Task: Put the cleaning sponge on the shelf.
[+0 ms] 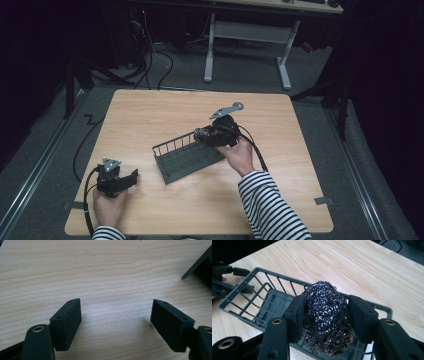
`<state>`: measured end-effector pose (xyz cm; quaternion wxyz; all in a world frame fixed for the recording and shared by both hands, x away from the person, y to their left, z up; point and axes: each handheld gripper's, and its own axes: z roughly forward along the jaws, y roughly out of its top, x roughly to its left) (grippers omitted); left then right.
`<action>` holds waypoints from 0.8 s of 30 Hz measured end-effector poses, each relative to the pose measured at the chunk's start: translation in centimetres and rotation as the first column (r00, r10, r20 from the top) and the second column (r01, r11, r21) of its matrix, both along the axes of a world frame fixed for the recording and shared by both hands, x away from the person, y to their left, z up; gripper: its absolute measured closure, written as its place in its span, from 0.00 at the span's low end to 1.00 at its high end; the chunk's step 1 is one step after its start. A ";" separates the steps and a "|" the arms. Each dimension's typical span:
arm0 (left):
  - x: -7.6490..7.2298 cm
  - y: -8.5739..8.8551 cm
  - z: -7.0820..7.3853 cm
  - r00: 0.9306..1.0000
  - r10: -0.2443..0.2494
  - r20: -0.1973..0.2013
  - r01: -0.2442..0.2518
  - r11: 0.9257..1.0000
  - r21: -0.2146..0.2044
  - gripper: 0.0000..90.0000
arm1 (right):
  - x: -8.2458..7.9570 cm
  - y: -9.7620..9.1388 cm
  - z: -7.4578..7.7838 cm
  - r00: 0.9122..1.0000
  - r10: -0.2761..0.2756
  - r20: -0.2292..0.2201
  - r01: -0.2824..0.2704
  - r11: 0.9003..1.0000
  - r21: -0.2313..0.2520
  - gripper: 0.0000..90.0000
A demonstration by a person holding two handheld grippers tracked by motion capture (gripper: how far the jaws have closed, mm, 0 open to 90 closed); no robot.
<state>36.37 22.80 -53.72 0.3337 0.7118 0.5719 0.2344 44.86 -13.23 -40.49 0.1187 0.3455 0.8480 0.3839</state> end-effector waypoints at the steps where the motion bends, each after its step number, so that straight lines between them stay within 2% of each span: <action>1: 0.0 0.0 0.0 1.000 0.001 0.001 -0.001 1.000 0.001 0.28 | 0.1 0.1 -0.2 1.000 0.004 0.000 -0.004 1.000 -0.002 0.55; 7: 0.0 0.0 0.0 1.000 0.000 0.000 0.000 1.000 0.000 0.28 | 0.7 0.6 -1.1 1.000 -0.004 -0.013 0.003 0.999 -0.041 0.54; 16: 0.0 0.0 0.0 1.000 0.000 0.000 0.000 1.000 -0.001 0.28 | 1.3 1.1 -2.4 0.998 -0.005 -0.058 0.002 0.998 -0.067 0.50; 22: 0.0 0.0 0.0 1.000 0.001 0.000 -0.001 1.000 0.001 0.28 | 1.4 1.1 -2.8 0.998 -0.013 -0.055 0.009 0.997 -0.072 0.43; 24: 0.0 0.0 0.0 1.000 0.001 0.000 -0.001 1.000 0.000 0.28 | 1.2 1.0 -2.6 0.999 -0.015 -0.035 0.012 0.997 -0.078 0.42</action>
